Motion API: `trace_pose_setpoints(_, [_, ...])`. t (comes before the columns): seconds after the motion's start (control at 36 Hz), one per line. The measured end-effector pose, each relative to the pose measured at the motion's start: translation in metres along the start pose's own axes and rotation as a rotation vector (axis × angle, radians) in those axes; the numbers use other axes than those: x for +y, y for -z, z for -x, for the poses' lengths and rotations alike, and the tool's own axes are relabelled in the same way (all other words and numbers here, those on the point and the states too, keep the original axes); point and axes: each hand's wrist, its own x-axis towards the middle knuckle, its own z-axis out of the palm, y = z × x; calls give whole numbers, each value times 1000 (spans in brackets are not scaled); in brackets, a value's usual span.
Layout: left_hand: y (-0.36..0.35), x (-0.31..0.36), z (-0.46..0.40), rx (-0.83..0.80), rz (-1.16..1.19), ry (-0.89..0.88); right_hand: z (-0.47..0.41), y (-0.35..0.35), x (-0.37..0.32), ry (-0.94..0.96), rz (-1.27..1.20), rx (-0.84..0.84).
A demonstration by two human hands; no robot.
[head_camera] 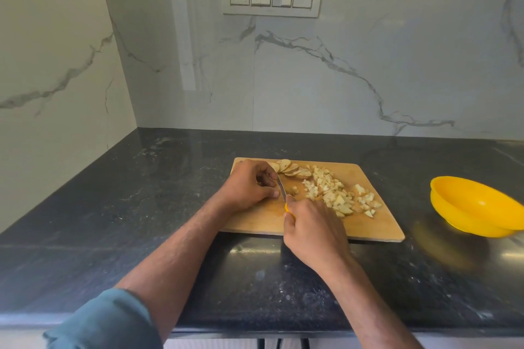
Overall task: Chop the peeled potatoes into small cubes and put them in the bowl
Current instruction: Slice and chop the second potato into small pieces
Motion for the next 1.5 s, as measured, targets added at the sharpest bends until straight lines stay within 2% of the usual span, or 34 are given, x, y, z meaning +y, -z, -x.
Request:
trace_pose_setpoints(0.22, [-3,-1,2,-76,-36,-90,-10,0,-3,-22,1,-64])
trace_pose_setpoints(0.67, [-2,2,4,-78,-60,-55,34,35,15,6,-89,-132])
trace_pose_setpoints(0.81, [3,1,4,-55,-14,-7,35,43,23,-32,-178,-66])
trace_pose_setpoints(0.97, [1,2,4,-8,7,44,18,14,12,-38,-245,38])
trace_pose_setpoints(1.22, [3,1,4,11,63,75,10,-7,5,30,-115,82])
trace_pose_setpoints(1.5, [2,2,3,18,50,89,10,-8,2,23,-55,50])
